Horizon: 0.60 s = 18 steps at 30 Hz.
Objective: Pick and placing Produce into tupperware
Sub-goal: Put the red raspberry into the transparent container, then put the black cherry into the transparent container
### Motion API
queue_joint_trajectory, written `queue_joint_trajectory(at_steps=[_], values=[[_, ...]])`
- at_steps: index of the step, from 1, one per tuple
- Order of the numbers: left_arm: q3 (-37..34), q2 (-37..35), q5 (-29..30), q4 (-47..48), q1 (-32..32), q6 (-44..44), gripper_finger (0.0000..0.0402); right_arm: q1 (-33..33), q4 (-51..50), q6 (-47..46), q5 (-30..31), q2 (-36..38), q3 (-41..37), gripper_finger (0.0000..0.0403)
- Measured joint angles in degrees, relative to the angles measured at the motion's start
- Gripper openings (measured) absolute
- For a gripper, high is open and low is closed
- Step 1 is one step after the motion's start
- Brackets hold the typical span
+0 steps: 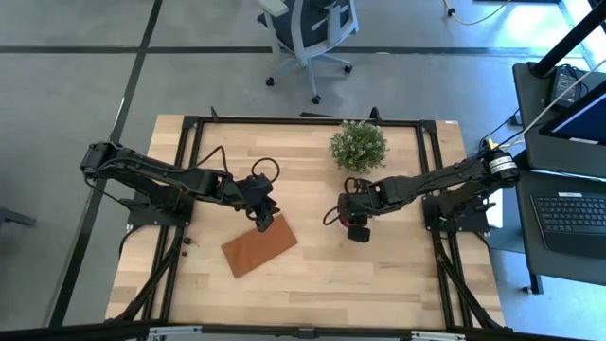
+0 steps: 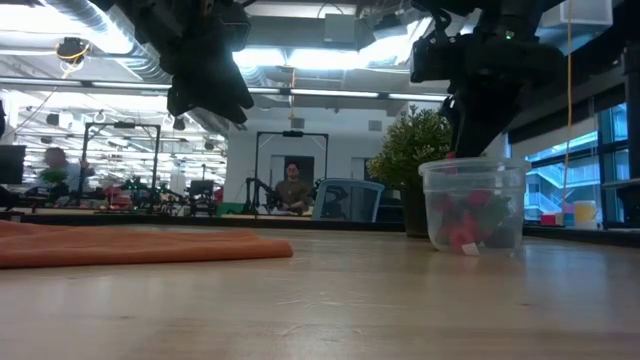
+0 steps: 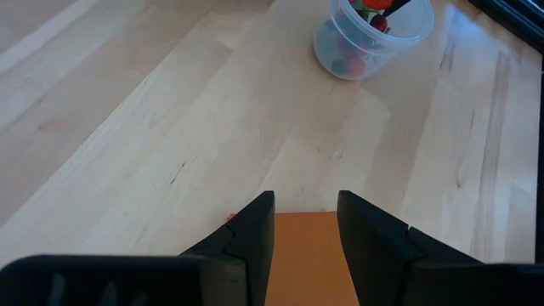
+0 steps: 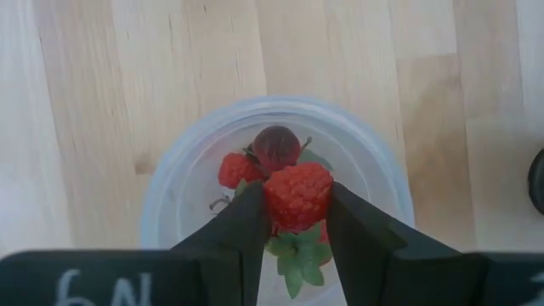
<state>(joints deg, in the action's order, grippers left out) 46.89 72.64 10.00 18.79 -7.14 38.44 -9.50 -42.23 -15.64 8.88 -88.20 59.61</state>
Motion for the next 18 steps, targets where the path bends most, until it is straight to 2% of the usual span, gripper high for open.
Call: queue_joint_trajectory(at_steps=[4, 13, 18], values=[[0.0, 0.0, 0.0, 0.0, 0.0, -0.02, 0.0122, 0.0, 0.14, 0.98, 0.0, 0.0, 0.0, 0.0127], [0.0, 0.0, -0.87, 0.02, 2.34, -1.68, 0.0124, 0.0, 0.17, 1.15, 0.02, 0.0, 0.0, 0.0211], [0.0, 0.0, -3.07, 0.04, 4.31, -5.77, 0.0165, 0.0, -0.66, -0.58, 0.02, 0.45, 2.24, 0.0234]])
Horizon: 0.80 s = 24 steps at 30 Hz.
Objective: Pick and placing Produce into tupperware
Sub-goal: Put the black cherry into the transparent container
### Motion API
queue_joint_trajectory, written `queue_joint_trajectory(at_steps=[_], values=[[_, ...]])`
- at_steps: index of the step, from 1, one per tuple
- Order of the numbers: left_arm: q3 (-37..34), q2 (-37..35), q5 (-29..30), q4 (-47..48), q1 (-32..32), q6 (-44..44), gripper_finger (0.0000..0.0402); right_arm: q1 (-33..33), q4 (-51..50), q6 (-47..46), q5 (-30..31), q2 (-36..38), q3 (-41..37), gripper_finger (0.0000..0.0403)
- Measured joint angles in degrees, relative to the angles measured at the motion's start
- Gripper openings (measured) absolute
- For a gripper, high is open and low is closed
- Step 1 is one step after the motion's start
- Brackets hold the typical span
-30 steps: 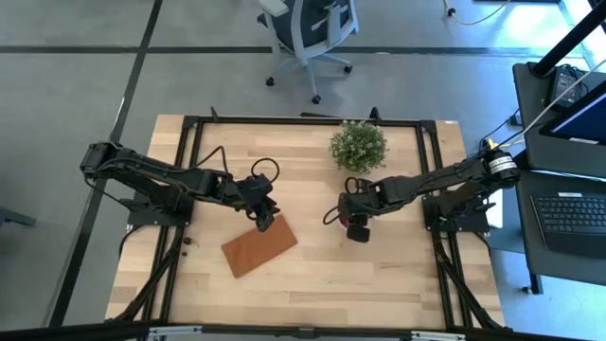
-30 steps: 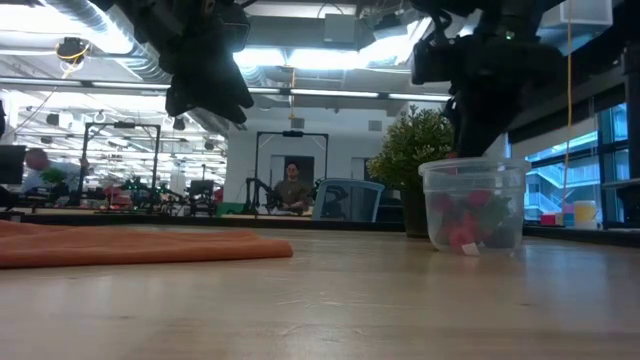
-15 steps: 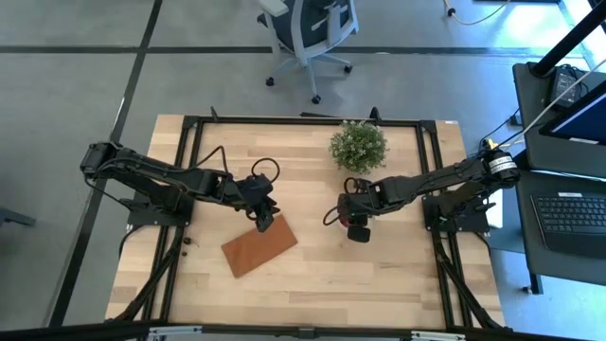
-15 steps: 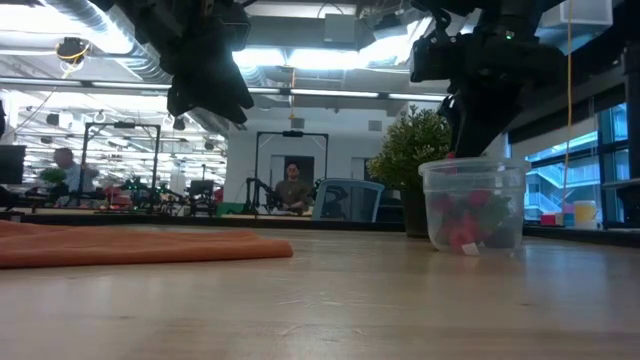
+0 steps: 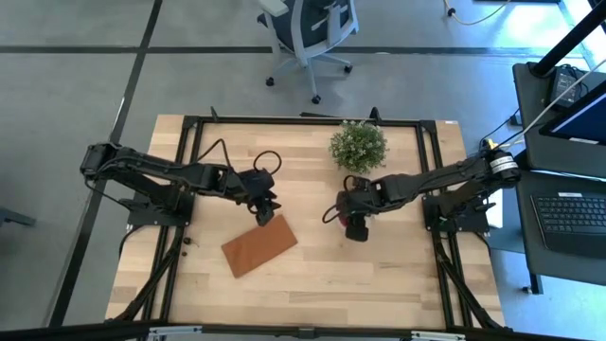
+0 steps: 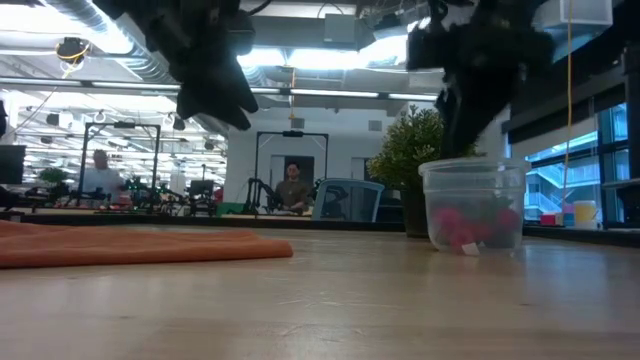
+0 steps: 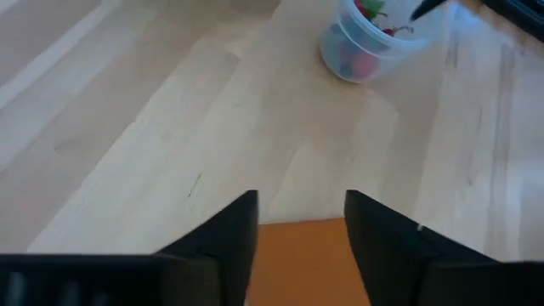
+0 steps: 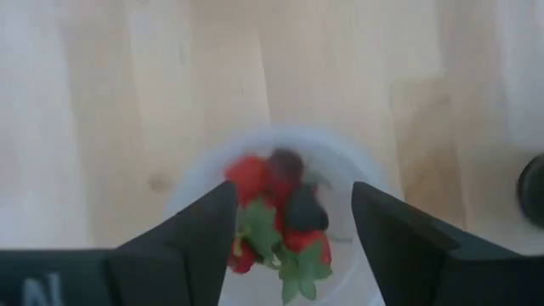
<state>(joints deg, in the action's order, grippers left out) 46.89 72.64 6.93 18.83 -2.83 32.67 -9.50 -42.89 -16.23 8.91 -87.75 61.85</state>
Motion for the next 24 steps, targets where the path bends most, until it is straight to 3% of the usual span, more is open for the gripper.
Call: queue_joint_trajectory(at_steps=[5, 10, 17, 24], values=[[0.02, 0.0, -0.35, -0.08, 1.88, -4.34, 0.0219, 0.0, -0.01, 2.27, 0.08, 4.03, 4.38, 0.0237], [0.02, 0.0, -0.49, -0.13, 3.97, -5.23, 0.0238, -0.02, 3.43, 6.06, 1.97, 13.4, 4.03, 0.0237], [0.07, -4.83, -0.69, 3.77, 4.42, -9.21, 0.0235, -0.04, 12.72, 9.05, 3.67, 30.22, -7.2, 0.0237], [0.07, -19.38, -2.15, 11.43, 4.22, -8.05, 0.0234, 0.0, 24.5, 8.76, 3.67, 44.73, -19.9, 0.0237]])
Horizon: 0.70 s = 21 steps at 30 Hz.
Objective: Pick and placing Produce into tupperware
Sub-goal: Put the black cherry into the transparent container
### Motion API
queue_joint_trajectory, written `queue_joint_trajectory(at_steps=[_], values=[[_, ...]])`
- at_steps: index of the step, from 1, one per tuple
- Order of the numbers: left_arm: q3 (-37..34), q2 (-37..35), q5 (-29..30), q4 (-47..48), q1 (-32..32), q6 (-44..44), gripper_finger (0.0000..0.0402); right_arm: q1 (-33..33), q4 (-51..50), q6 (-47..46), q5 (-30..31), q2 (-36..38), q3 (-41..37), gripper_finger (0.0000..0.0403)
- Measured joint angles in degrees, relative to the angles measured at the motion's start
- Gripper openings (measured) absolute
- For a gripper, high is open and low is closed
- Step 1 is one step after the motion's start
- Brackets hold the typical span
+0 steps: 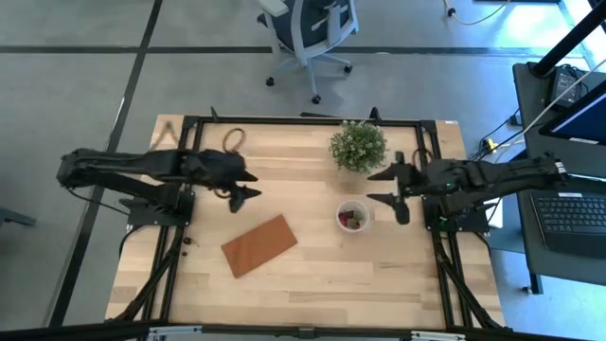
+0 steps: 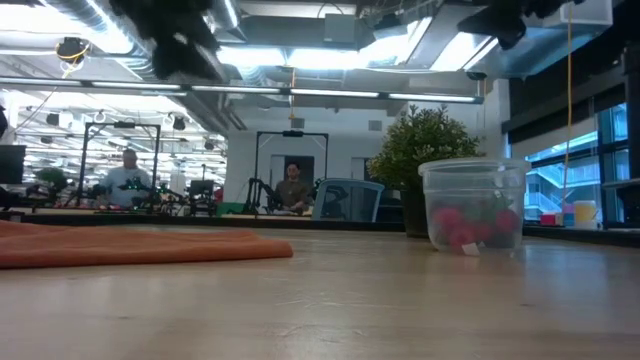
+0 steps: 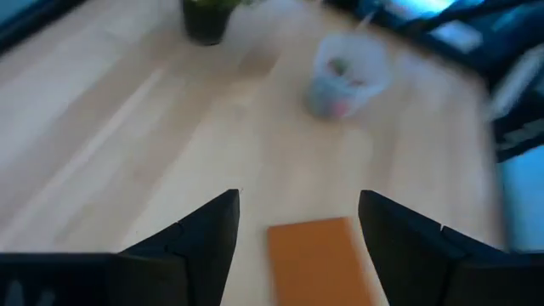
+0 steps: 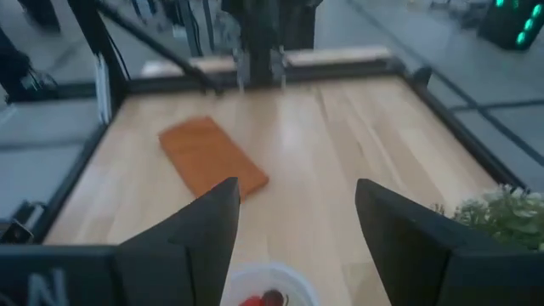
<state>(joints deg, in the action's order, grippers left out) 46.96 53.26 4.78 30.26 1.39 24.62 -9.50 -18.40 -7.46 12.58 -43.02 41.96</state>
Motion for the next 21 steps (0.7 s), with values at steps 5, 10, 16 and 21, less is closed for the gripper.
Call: queue_joint_trajectory(at_steps=[5, 10, 16, 21], values=[[0.04, -8.62, -9.08, 0.81, -1.04, 7.92, 0.0234, 0.33, 3.93, 0.34, 0.21, 4.46, -3.42, 0.0237], [0.04, -11.17, -14.04, 5.58, -2.78, 7.93, 0.0234, 1.51, 4.12, 0.37, 1.55, 4.37, -3.54, 0.0237], [0.02, -7.43, -14.14, 22.43, -7.26, 8.29, 0.0234, 3.75, 4.05, 0.46, 1.64, 2.82, -3.56, 0.0237], [-0.05, -1.25, -13.09, 34.49, -11.36, 8.29, 0.0234, 5.14, 4.07, 0.23, 1.65, 0.92, -3.56, 0.0237]])
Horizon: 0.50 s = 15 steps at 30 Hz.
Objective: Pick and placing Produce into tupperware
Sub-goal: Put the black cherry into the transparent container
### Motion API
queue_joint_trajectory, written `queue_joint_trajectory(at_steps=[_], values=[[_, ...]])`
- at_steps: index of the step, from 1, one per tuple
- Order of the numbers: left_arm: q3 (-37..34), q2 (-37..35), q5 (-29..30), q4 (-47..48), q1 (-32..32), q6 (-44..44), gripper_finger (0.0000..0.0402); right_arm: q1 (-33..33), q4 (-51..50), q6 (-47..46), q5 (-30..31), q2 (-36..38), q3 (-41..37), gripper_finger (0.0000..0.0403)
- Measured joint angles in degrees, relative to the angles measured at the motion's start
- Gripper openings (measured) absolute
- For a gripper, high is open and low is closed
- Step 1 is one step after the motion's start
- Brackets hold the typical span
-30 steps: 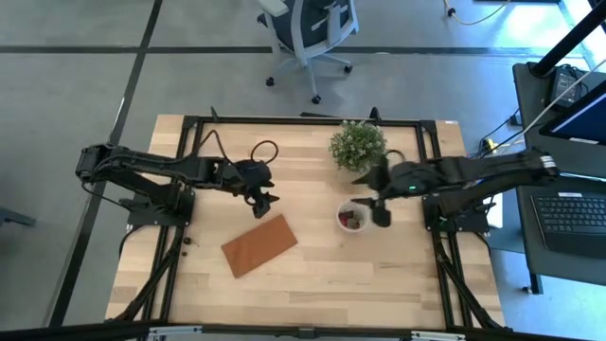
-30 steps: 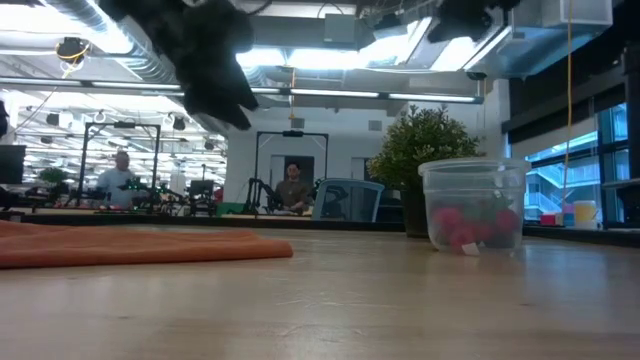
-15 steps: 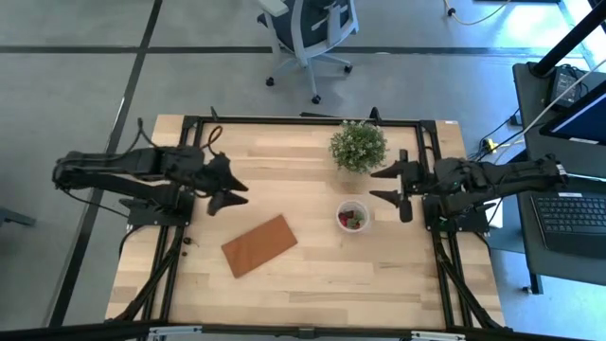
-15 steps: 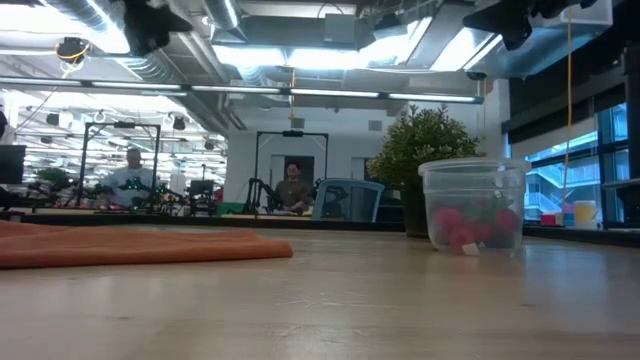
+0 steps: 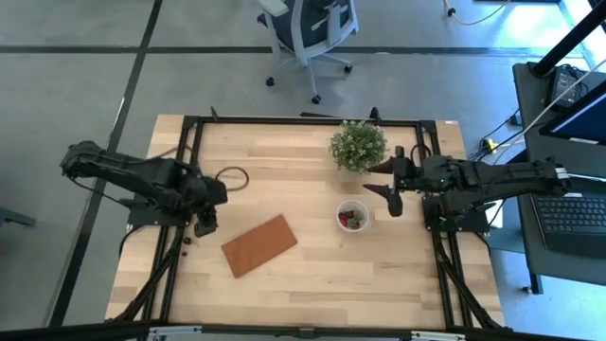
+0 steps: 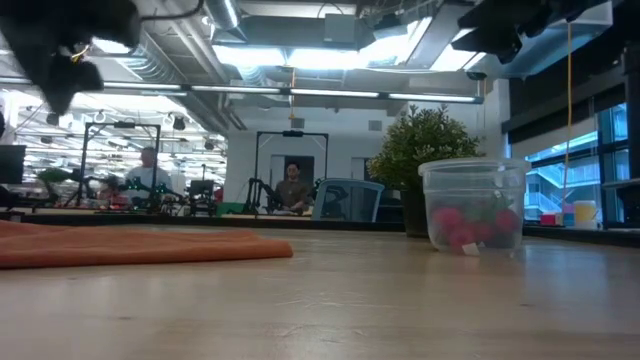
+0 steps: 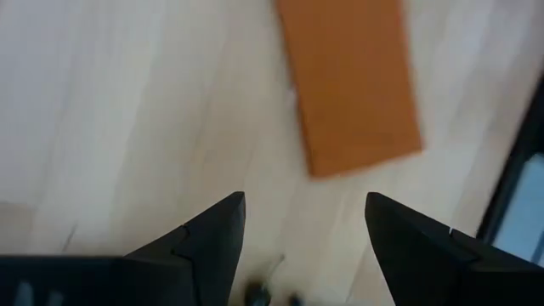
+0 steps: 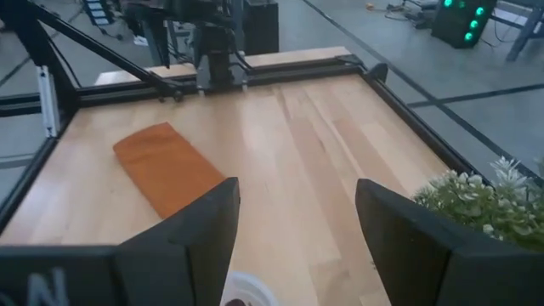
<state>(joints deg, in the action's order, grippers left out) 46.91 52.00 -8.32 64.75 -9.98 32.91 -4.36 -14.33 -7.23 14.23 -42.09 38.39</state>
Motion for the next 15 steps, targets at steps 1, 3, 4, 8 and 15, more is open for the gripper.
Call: queue_joint_trajectory(at_steps=[1, 3, 4, 8, 15], values=[[-0.01, 1.27, -0.03, 1.06, -0.9, -0.01, 0.0234, 0.18, 0.0, -0.03, -0.01, -0.43, 0.0, 0.0237], [-0.01, 3.83, -0.28, 2.09, -2.6, -0.02, 0.0234, 0.52, 0.02, -0.06, -0.01, -1.25, 0.0, 0.0237], [-0.01, 5.24, -0.28, 2.7, -3.46, -0.16, 0.0233, 0.62, 0.21, -0.03, -0.01, -1.72, 0.0, 0.0237], [-0.01, 10.87, 0.21, 5.64, -6.62, -1.79, 0.0233, 1.09, 0.49, -0.13, -0.04, -3.45, 0.0, 0.0237], [-0.01, 21.19, -1.37, 8.48, -9.99, -6.2, 0.0233, 1.24, 1.92, -0.19, -0.12, -6.65, 0.0, 0.0237]])
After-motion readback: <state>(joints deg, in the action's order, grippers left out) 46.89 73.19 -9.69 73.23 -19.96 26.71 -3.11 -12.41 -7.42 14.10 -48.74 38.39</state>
